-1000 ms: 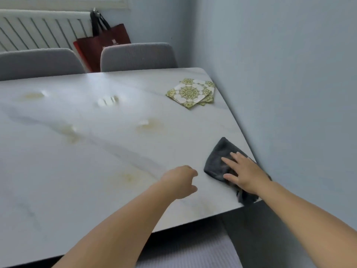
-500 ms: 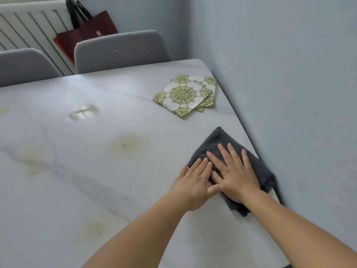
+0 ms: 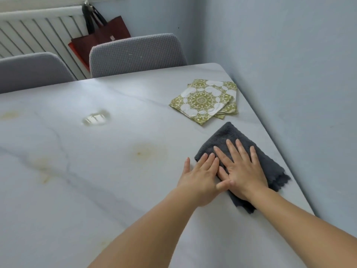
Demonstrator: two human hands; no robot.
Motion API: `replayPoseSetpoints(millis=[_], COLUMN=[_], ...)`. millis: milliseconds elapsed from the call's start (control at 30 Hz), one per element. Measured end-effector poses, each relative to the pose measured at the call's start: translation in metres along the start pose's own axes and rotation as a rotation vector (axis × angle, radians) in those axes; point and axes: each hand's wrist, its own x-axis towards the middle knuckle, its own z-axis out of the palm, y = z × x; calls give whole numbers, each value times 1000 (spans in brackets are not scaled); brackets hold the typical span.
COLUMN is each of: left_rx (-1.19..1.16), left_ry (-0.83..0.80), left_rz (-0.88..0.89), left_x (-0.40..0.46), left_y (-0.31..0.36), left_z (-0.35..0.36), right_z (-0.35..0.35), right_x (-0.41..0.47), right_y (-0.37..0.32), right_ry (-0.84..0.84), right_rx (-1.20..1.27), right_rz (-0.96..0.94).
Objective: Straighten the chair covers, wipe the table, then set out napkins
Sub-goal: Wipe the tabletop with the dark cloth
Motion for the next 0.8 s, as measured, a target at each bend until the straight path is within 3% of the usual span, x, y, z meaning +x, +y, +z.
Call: replayPoseSetpoints(millis=[233, 567, 733, 800], left_rx=[109, -23, -59, 20], left_ry=[7, 143, 194, 290], left_rz=[-27, -266, -282, -272], left_x=[-52, -66, -93, -106], left_y=[-75, -195, -209, -209], left_z=[-2, -30, -24, -26], right_z=[-3, -17, -18, -15], right_x=[-6, 88, 86, 69], right_y=[-84, -199, -222, -229], right_ry=[-21, -1, -25, -22], right_rx=[63, 56, 50, 69], right_rz=[-76, -251, -304, -348])
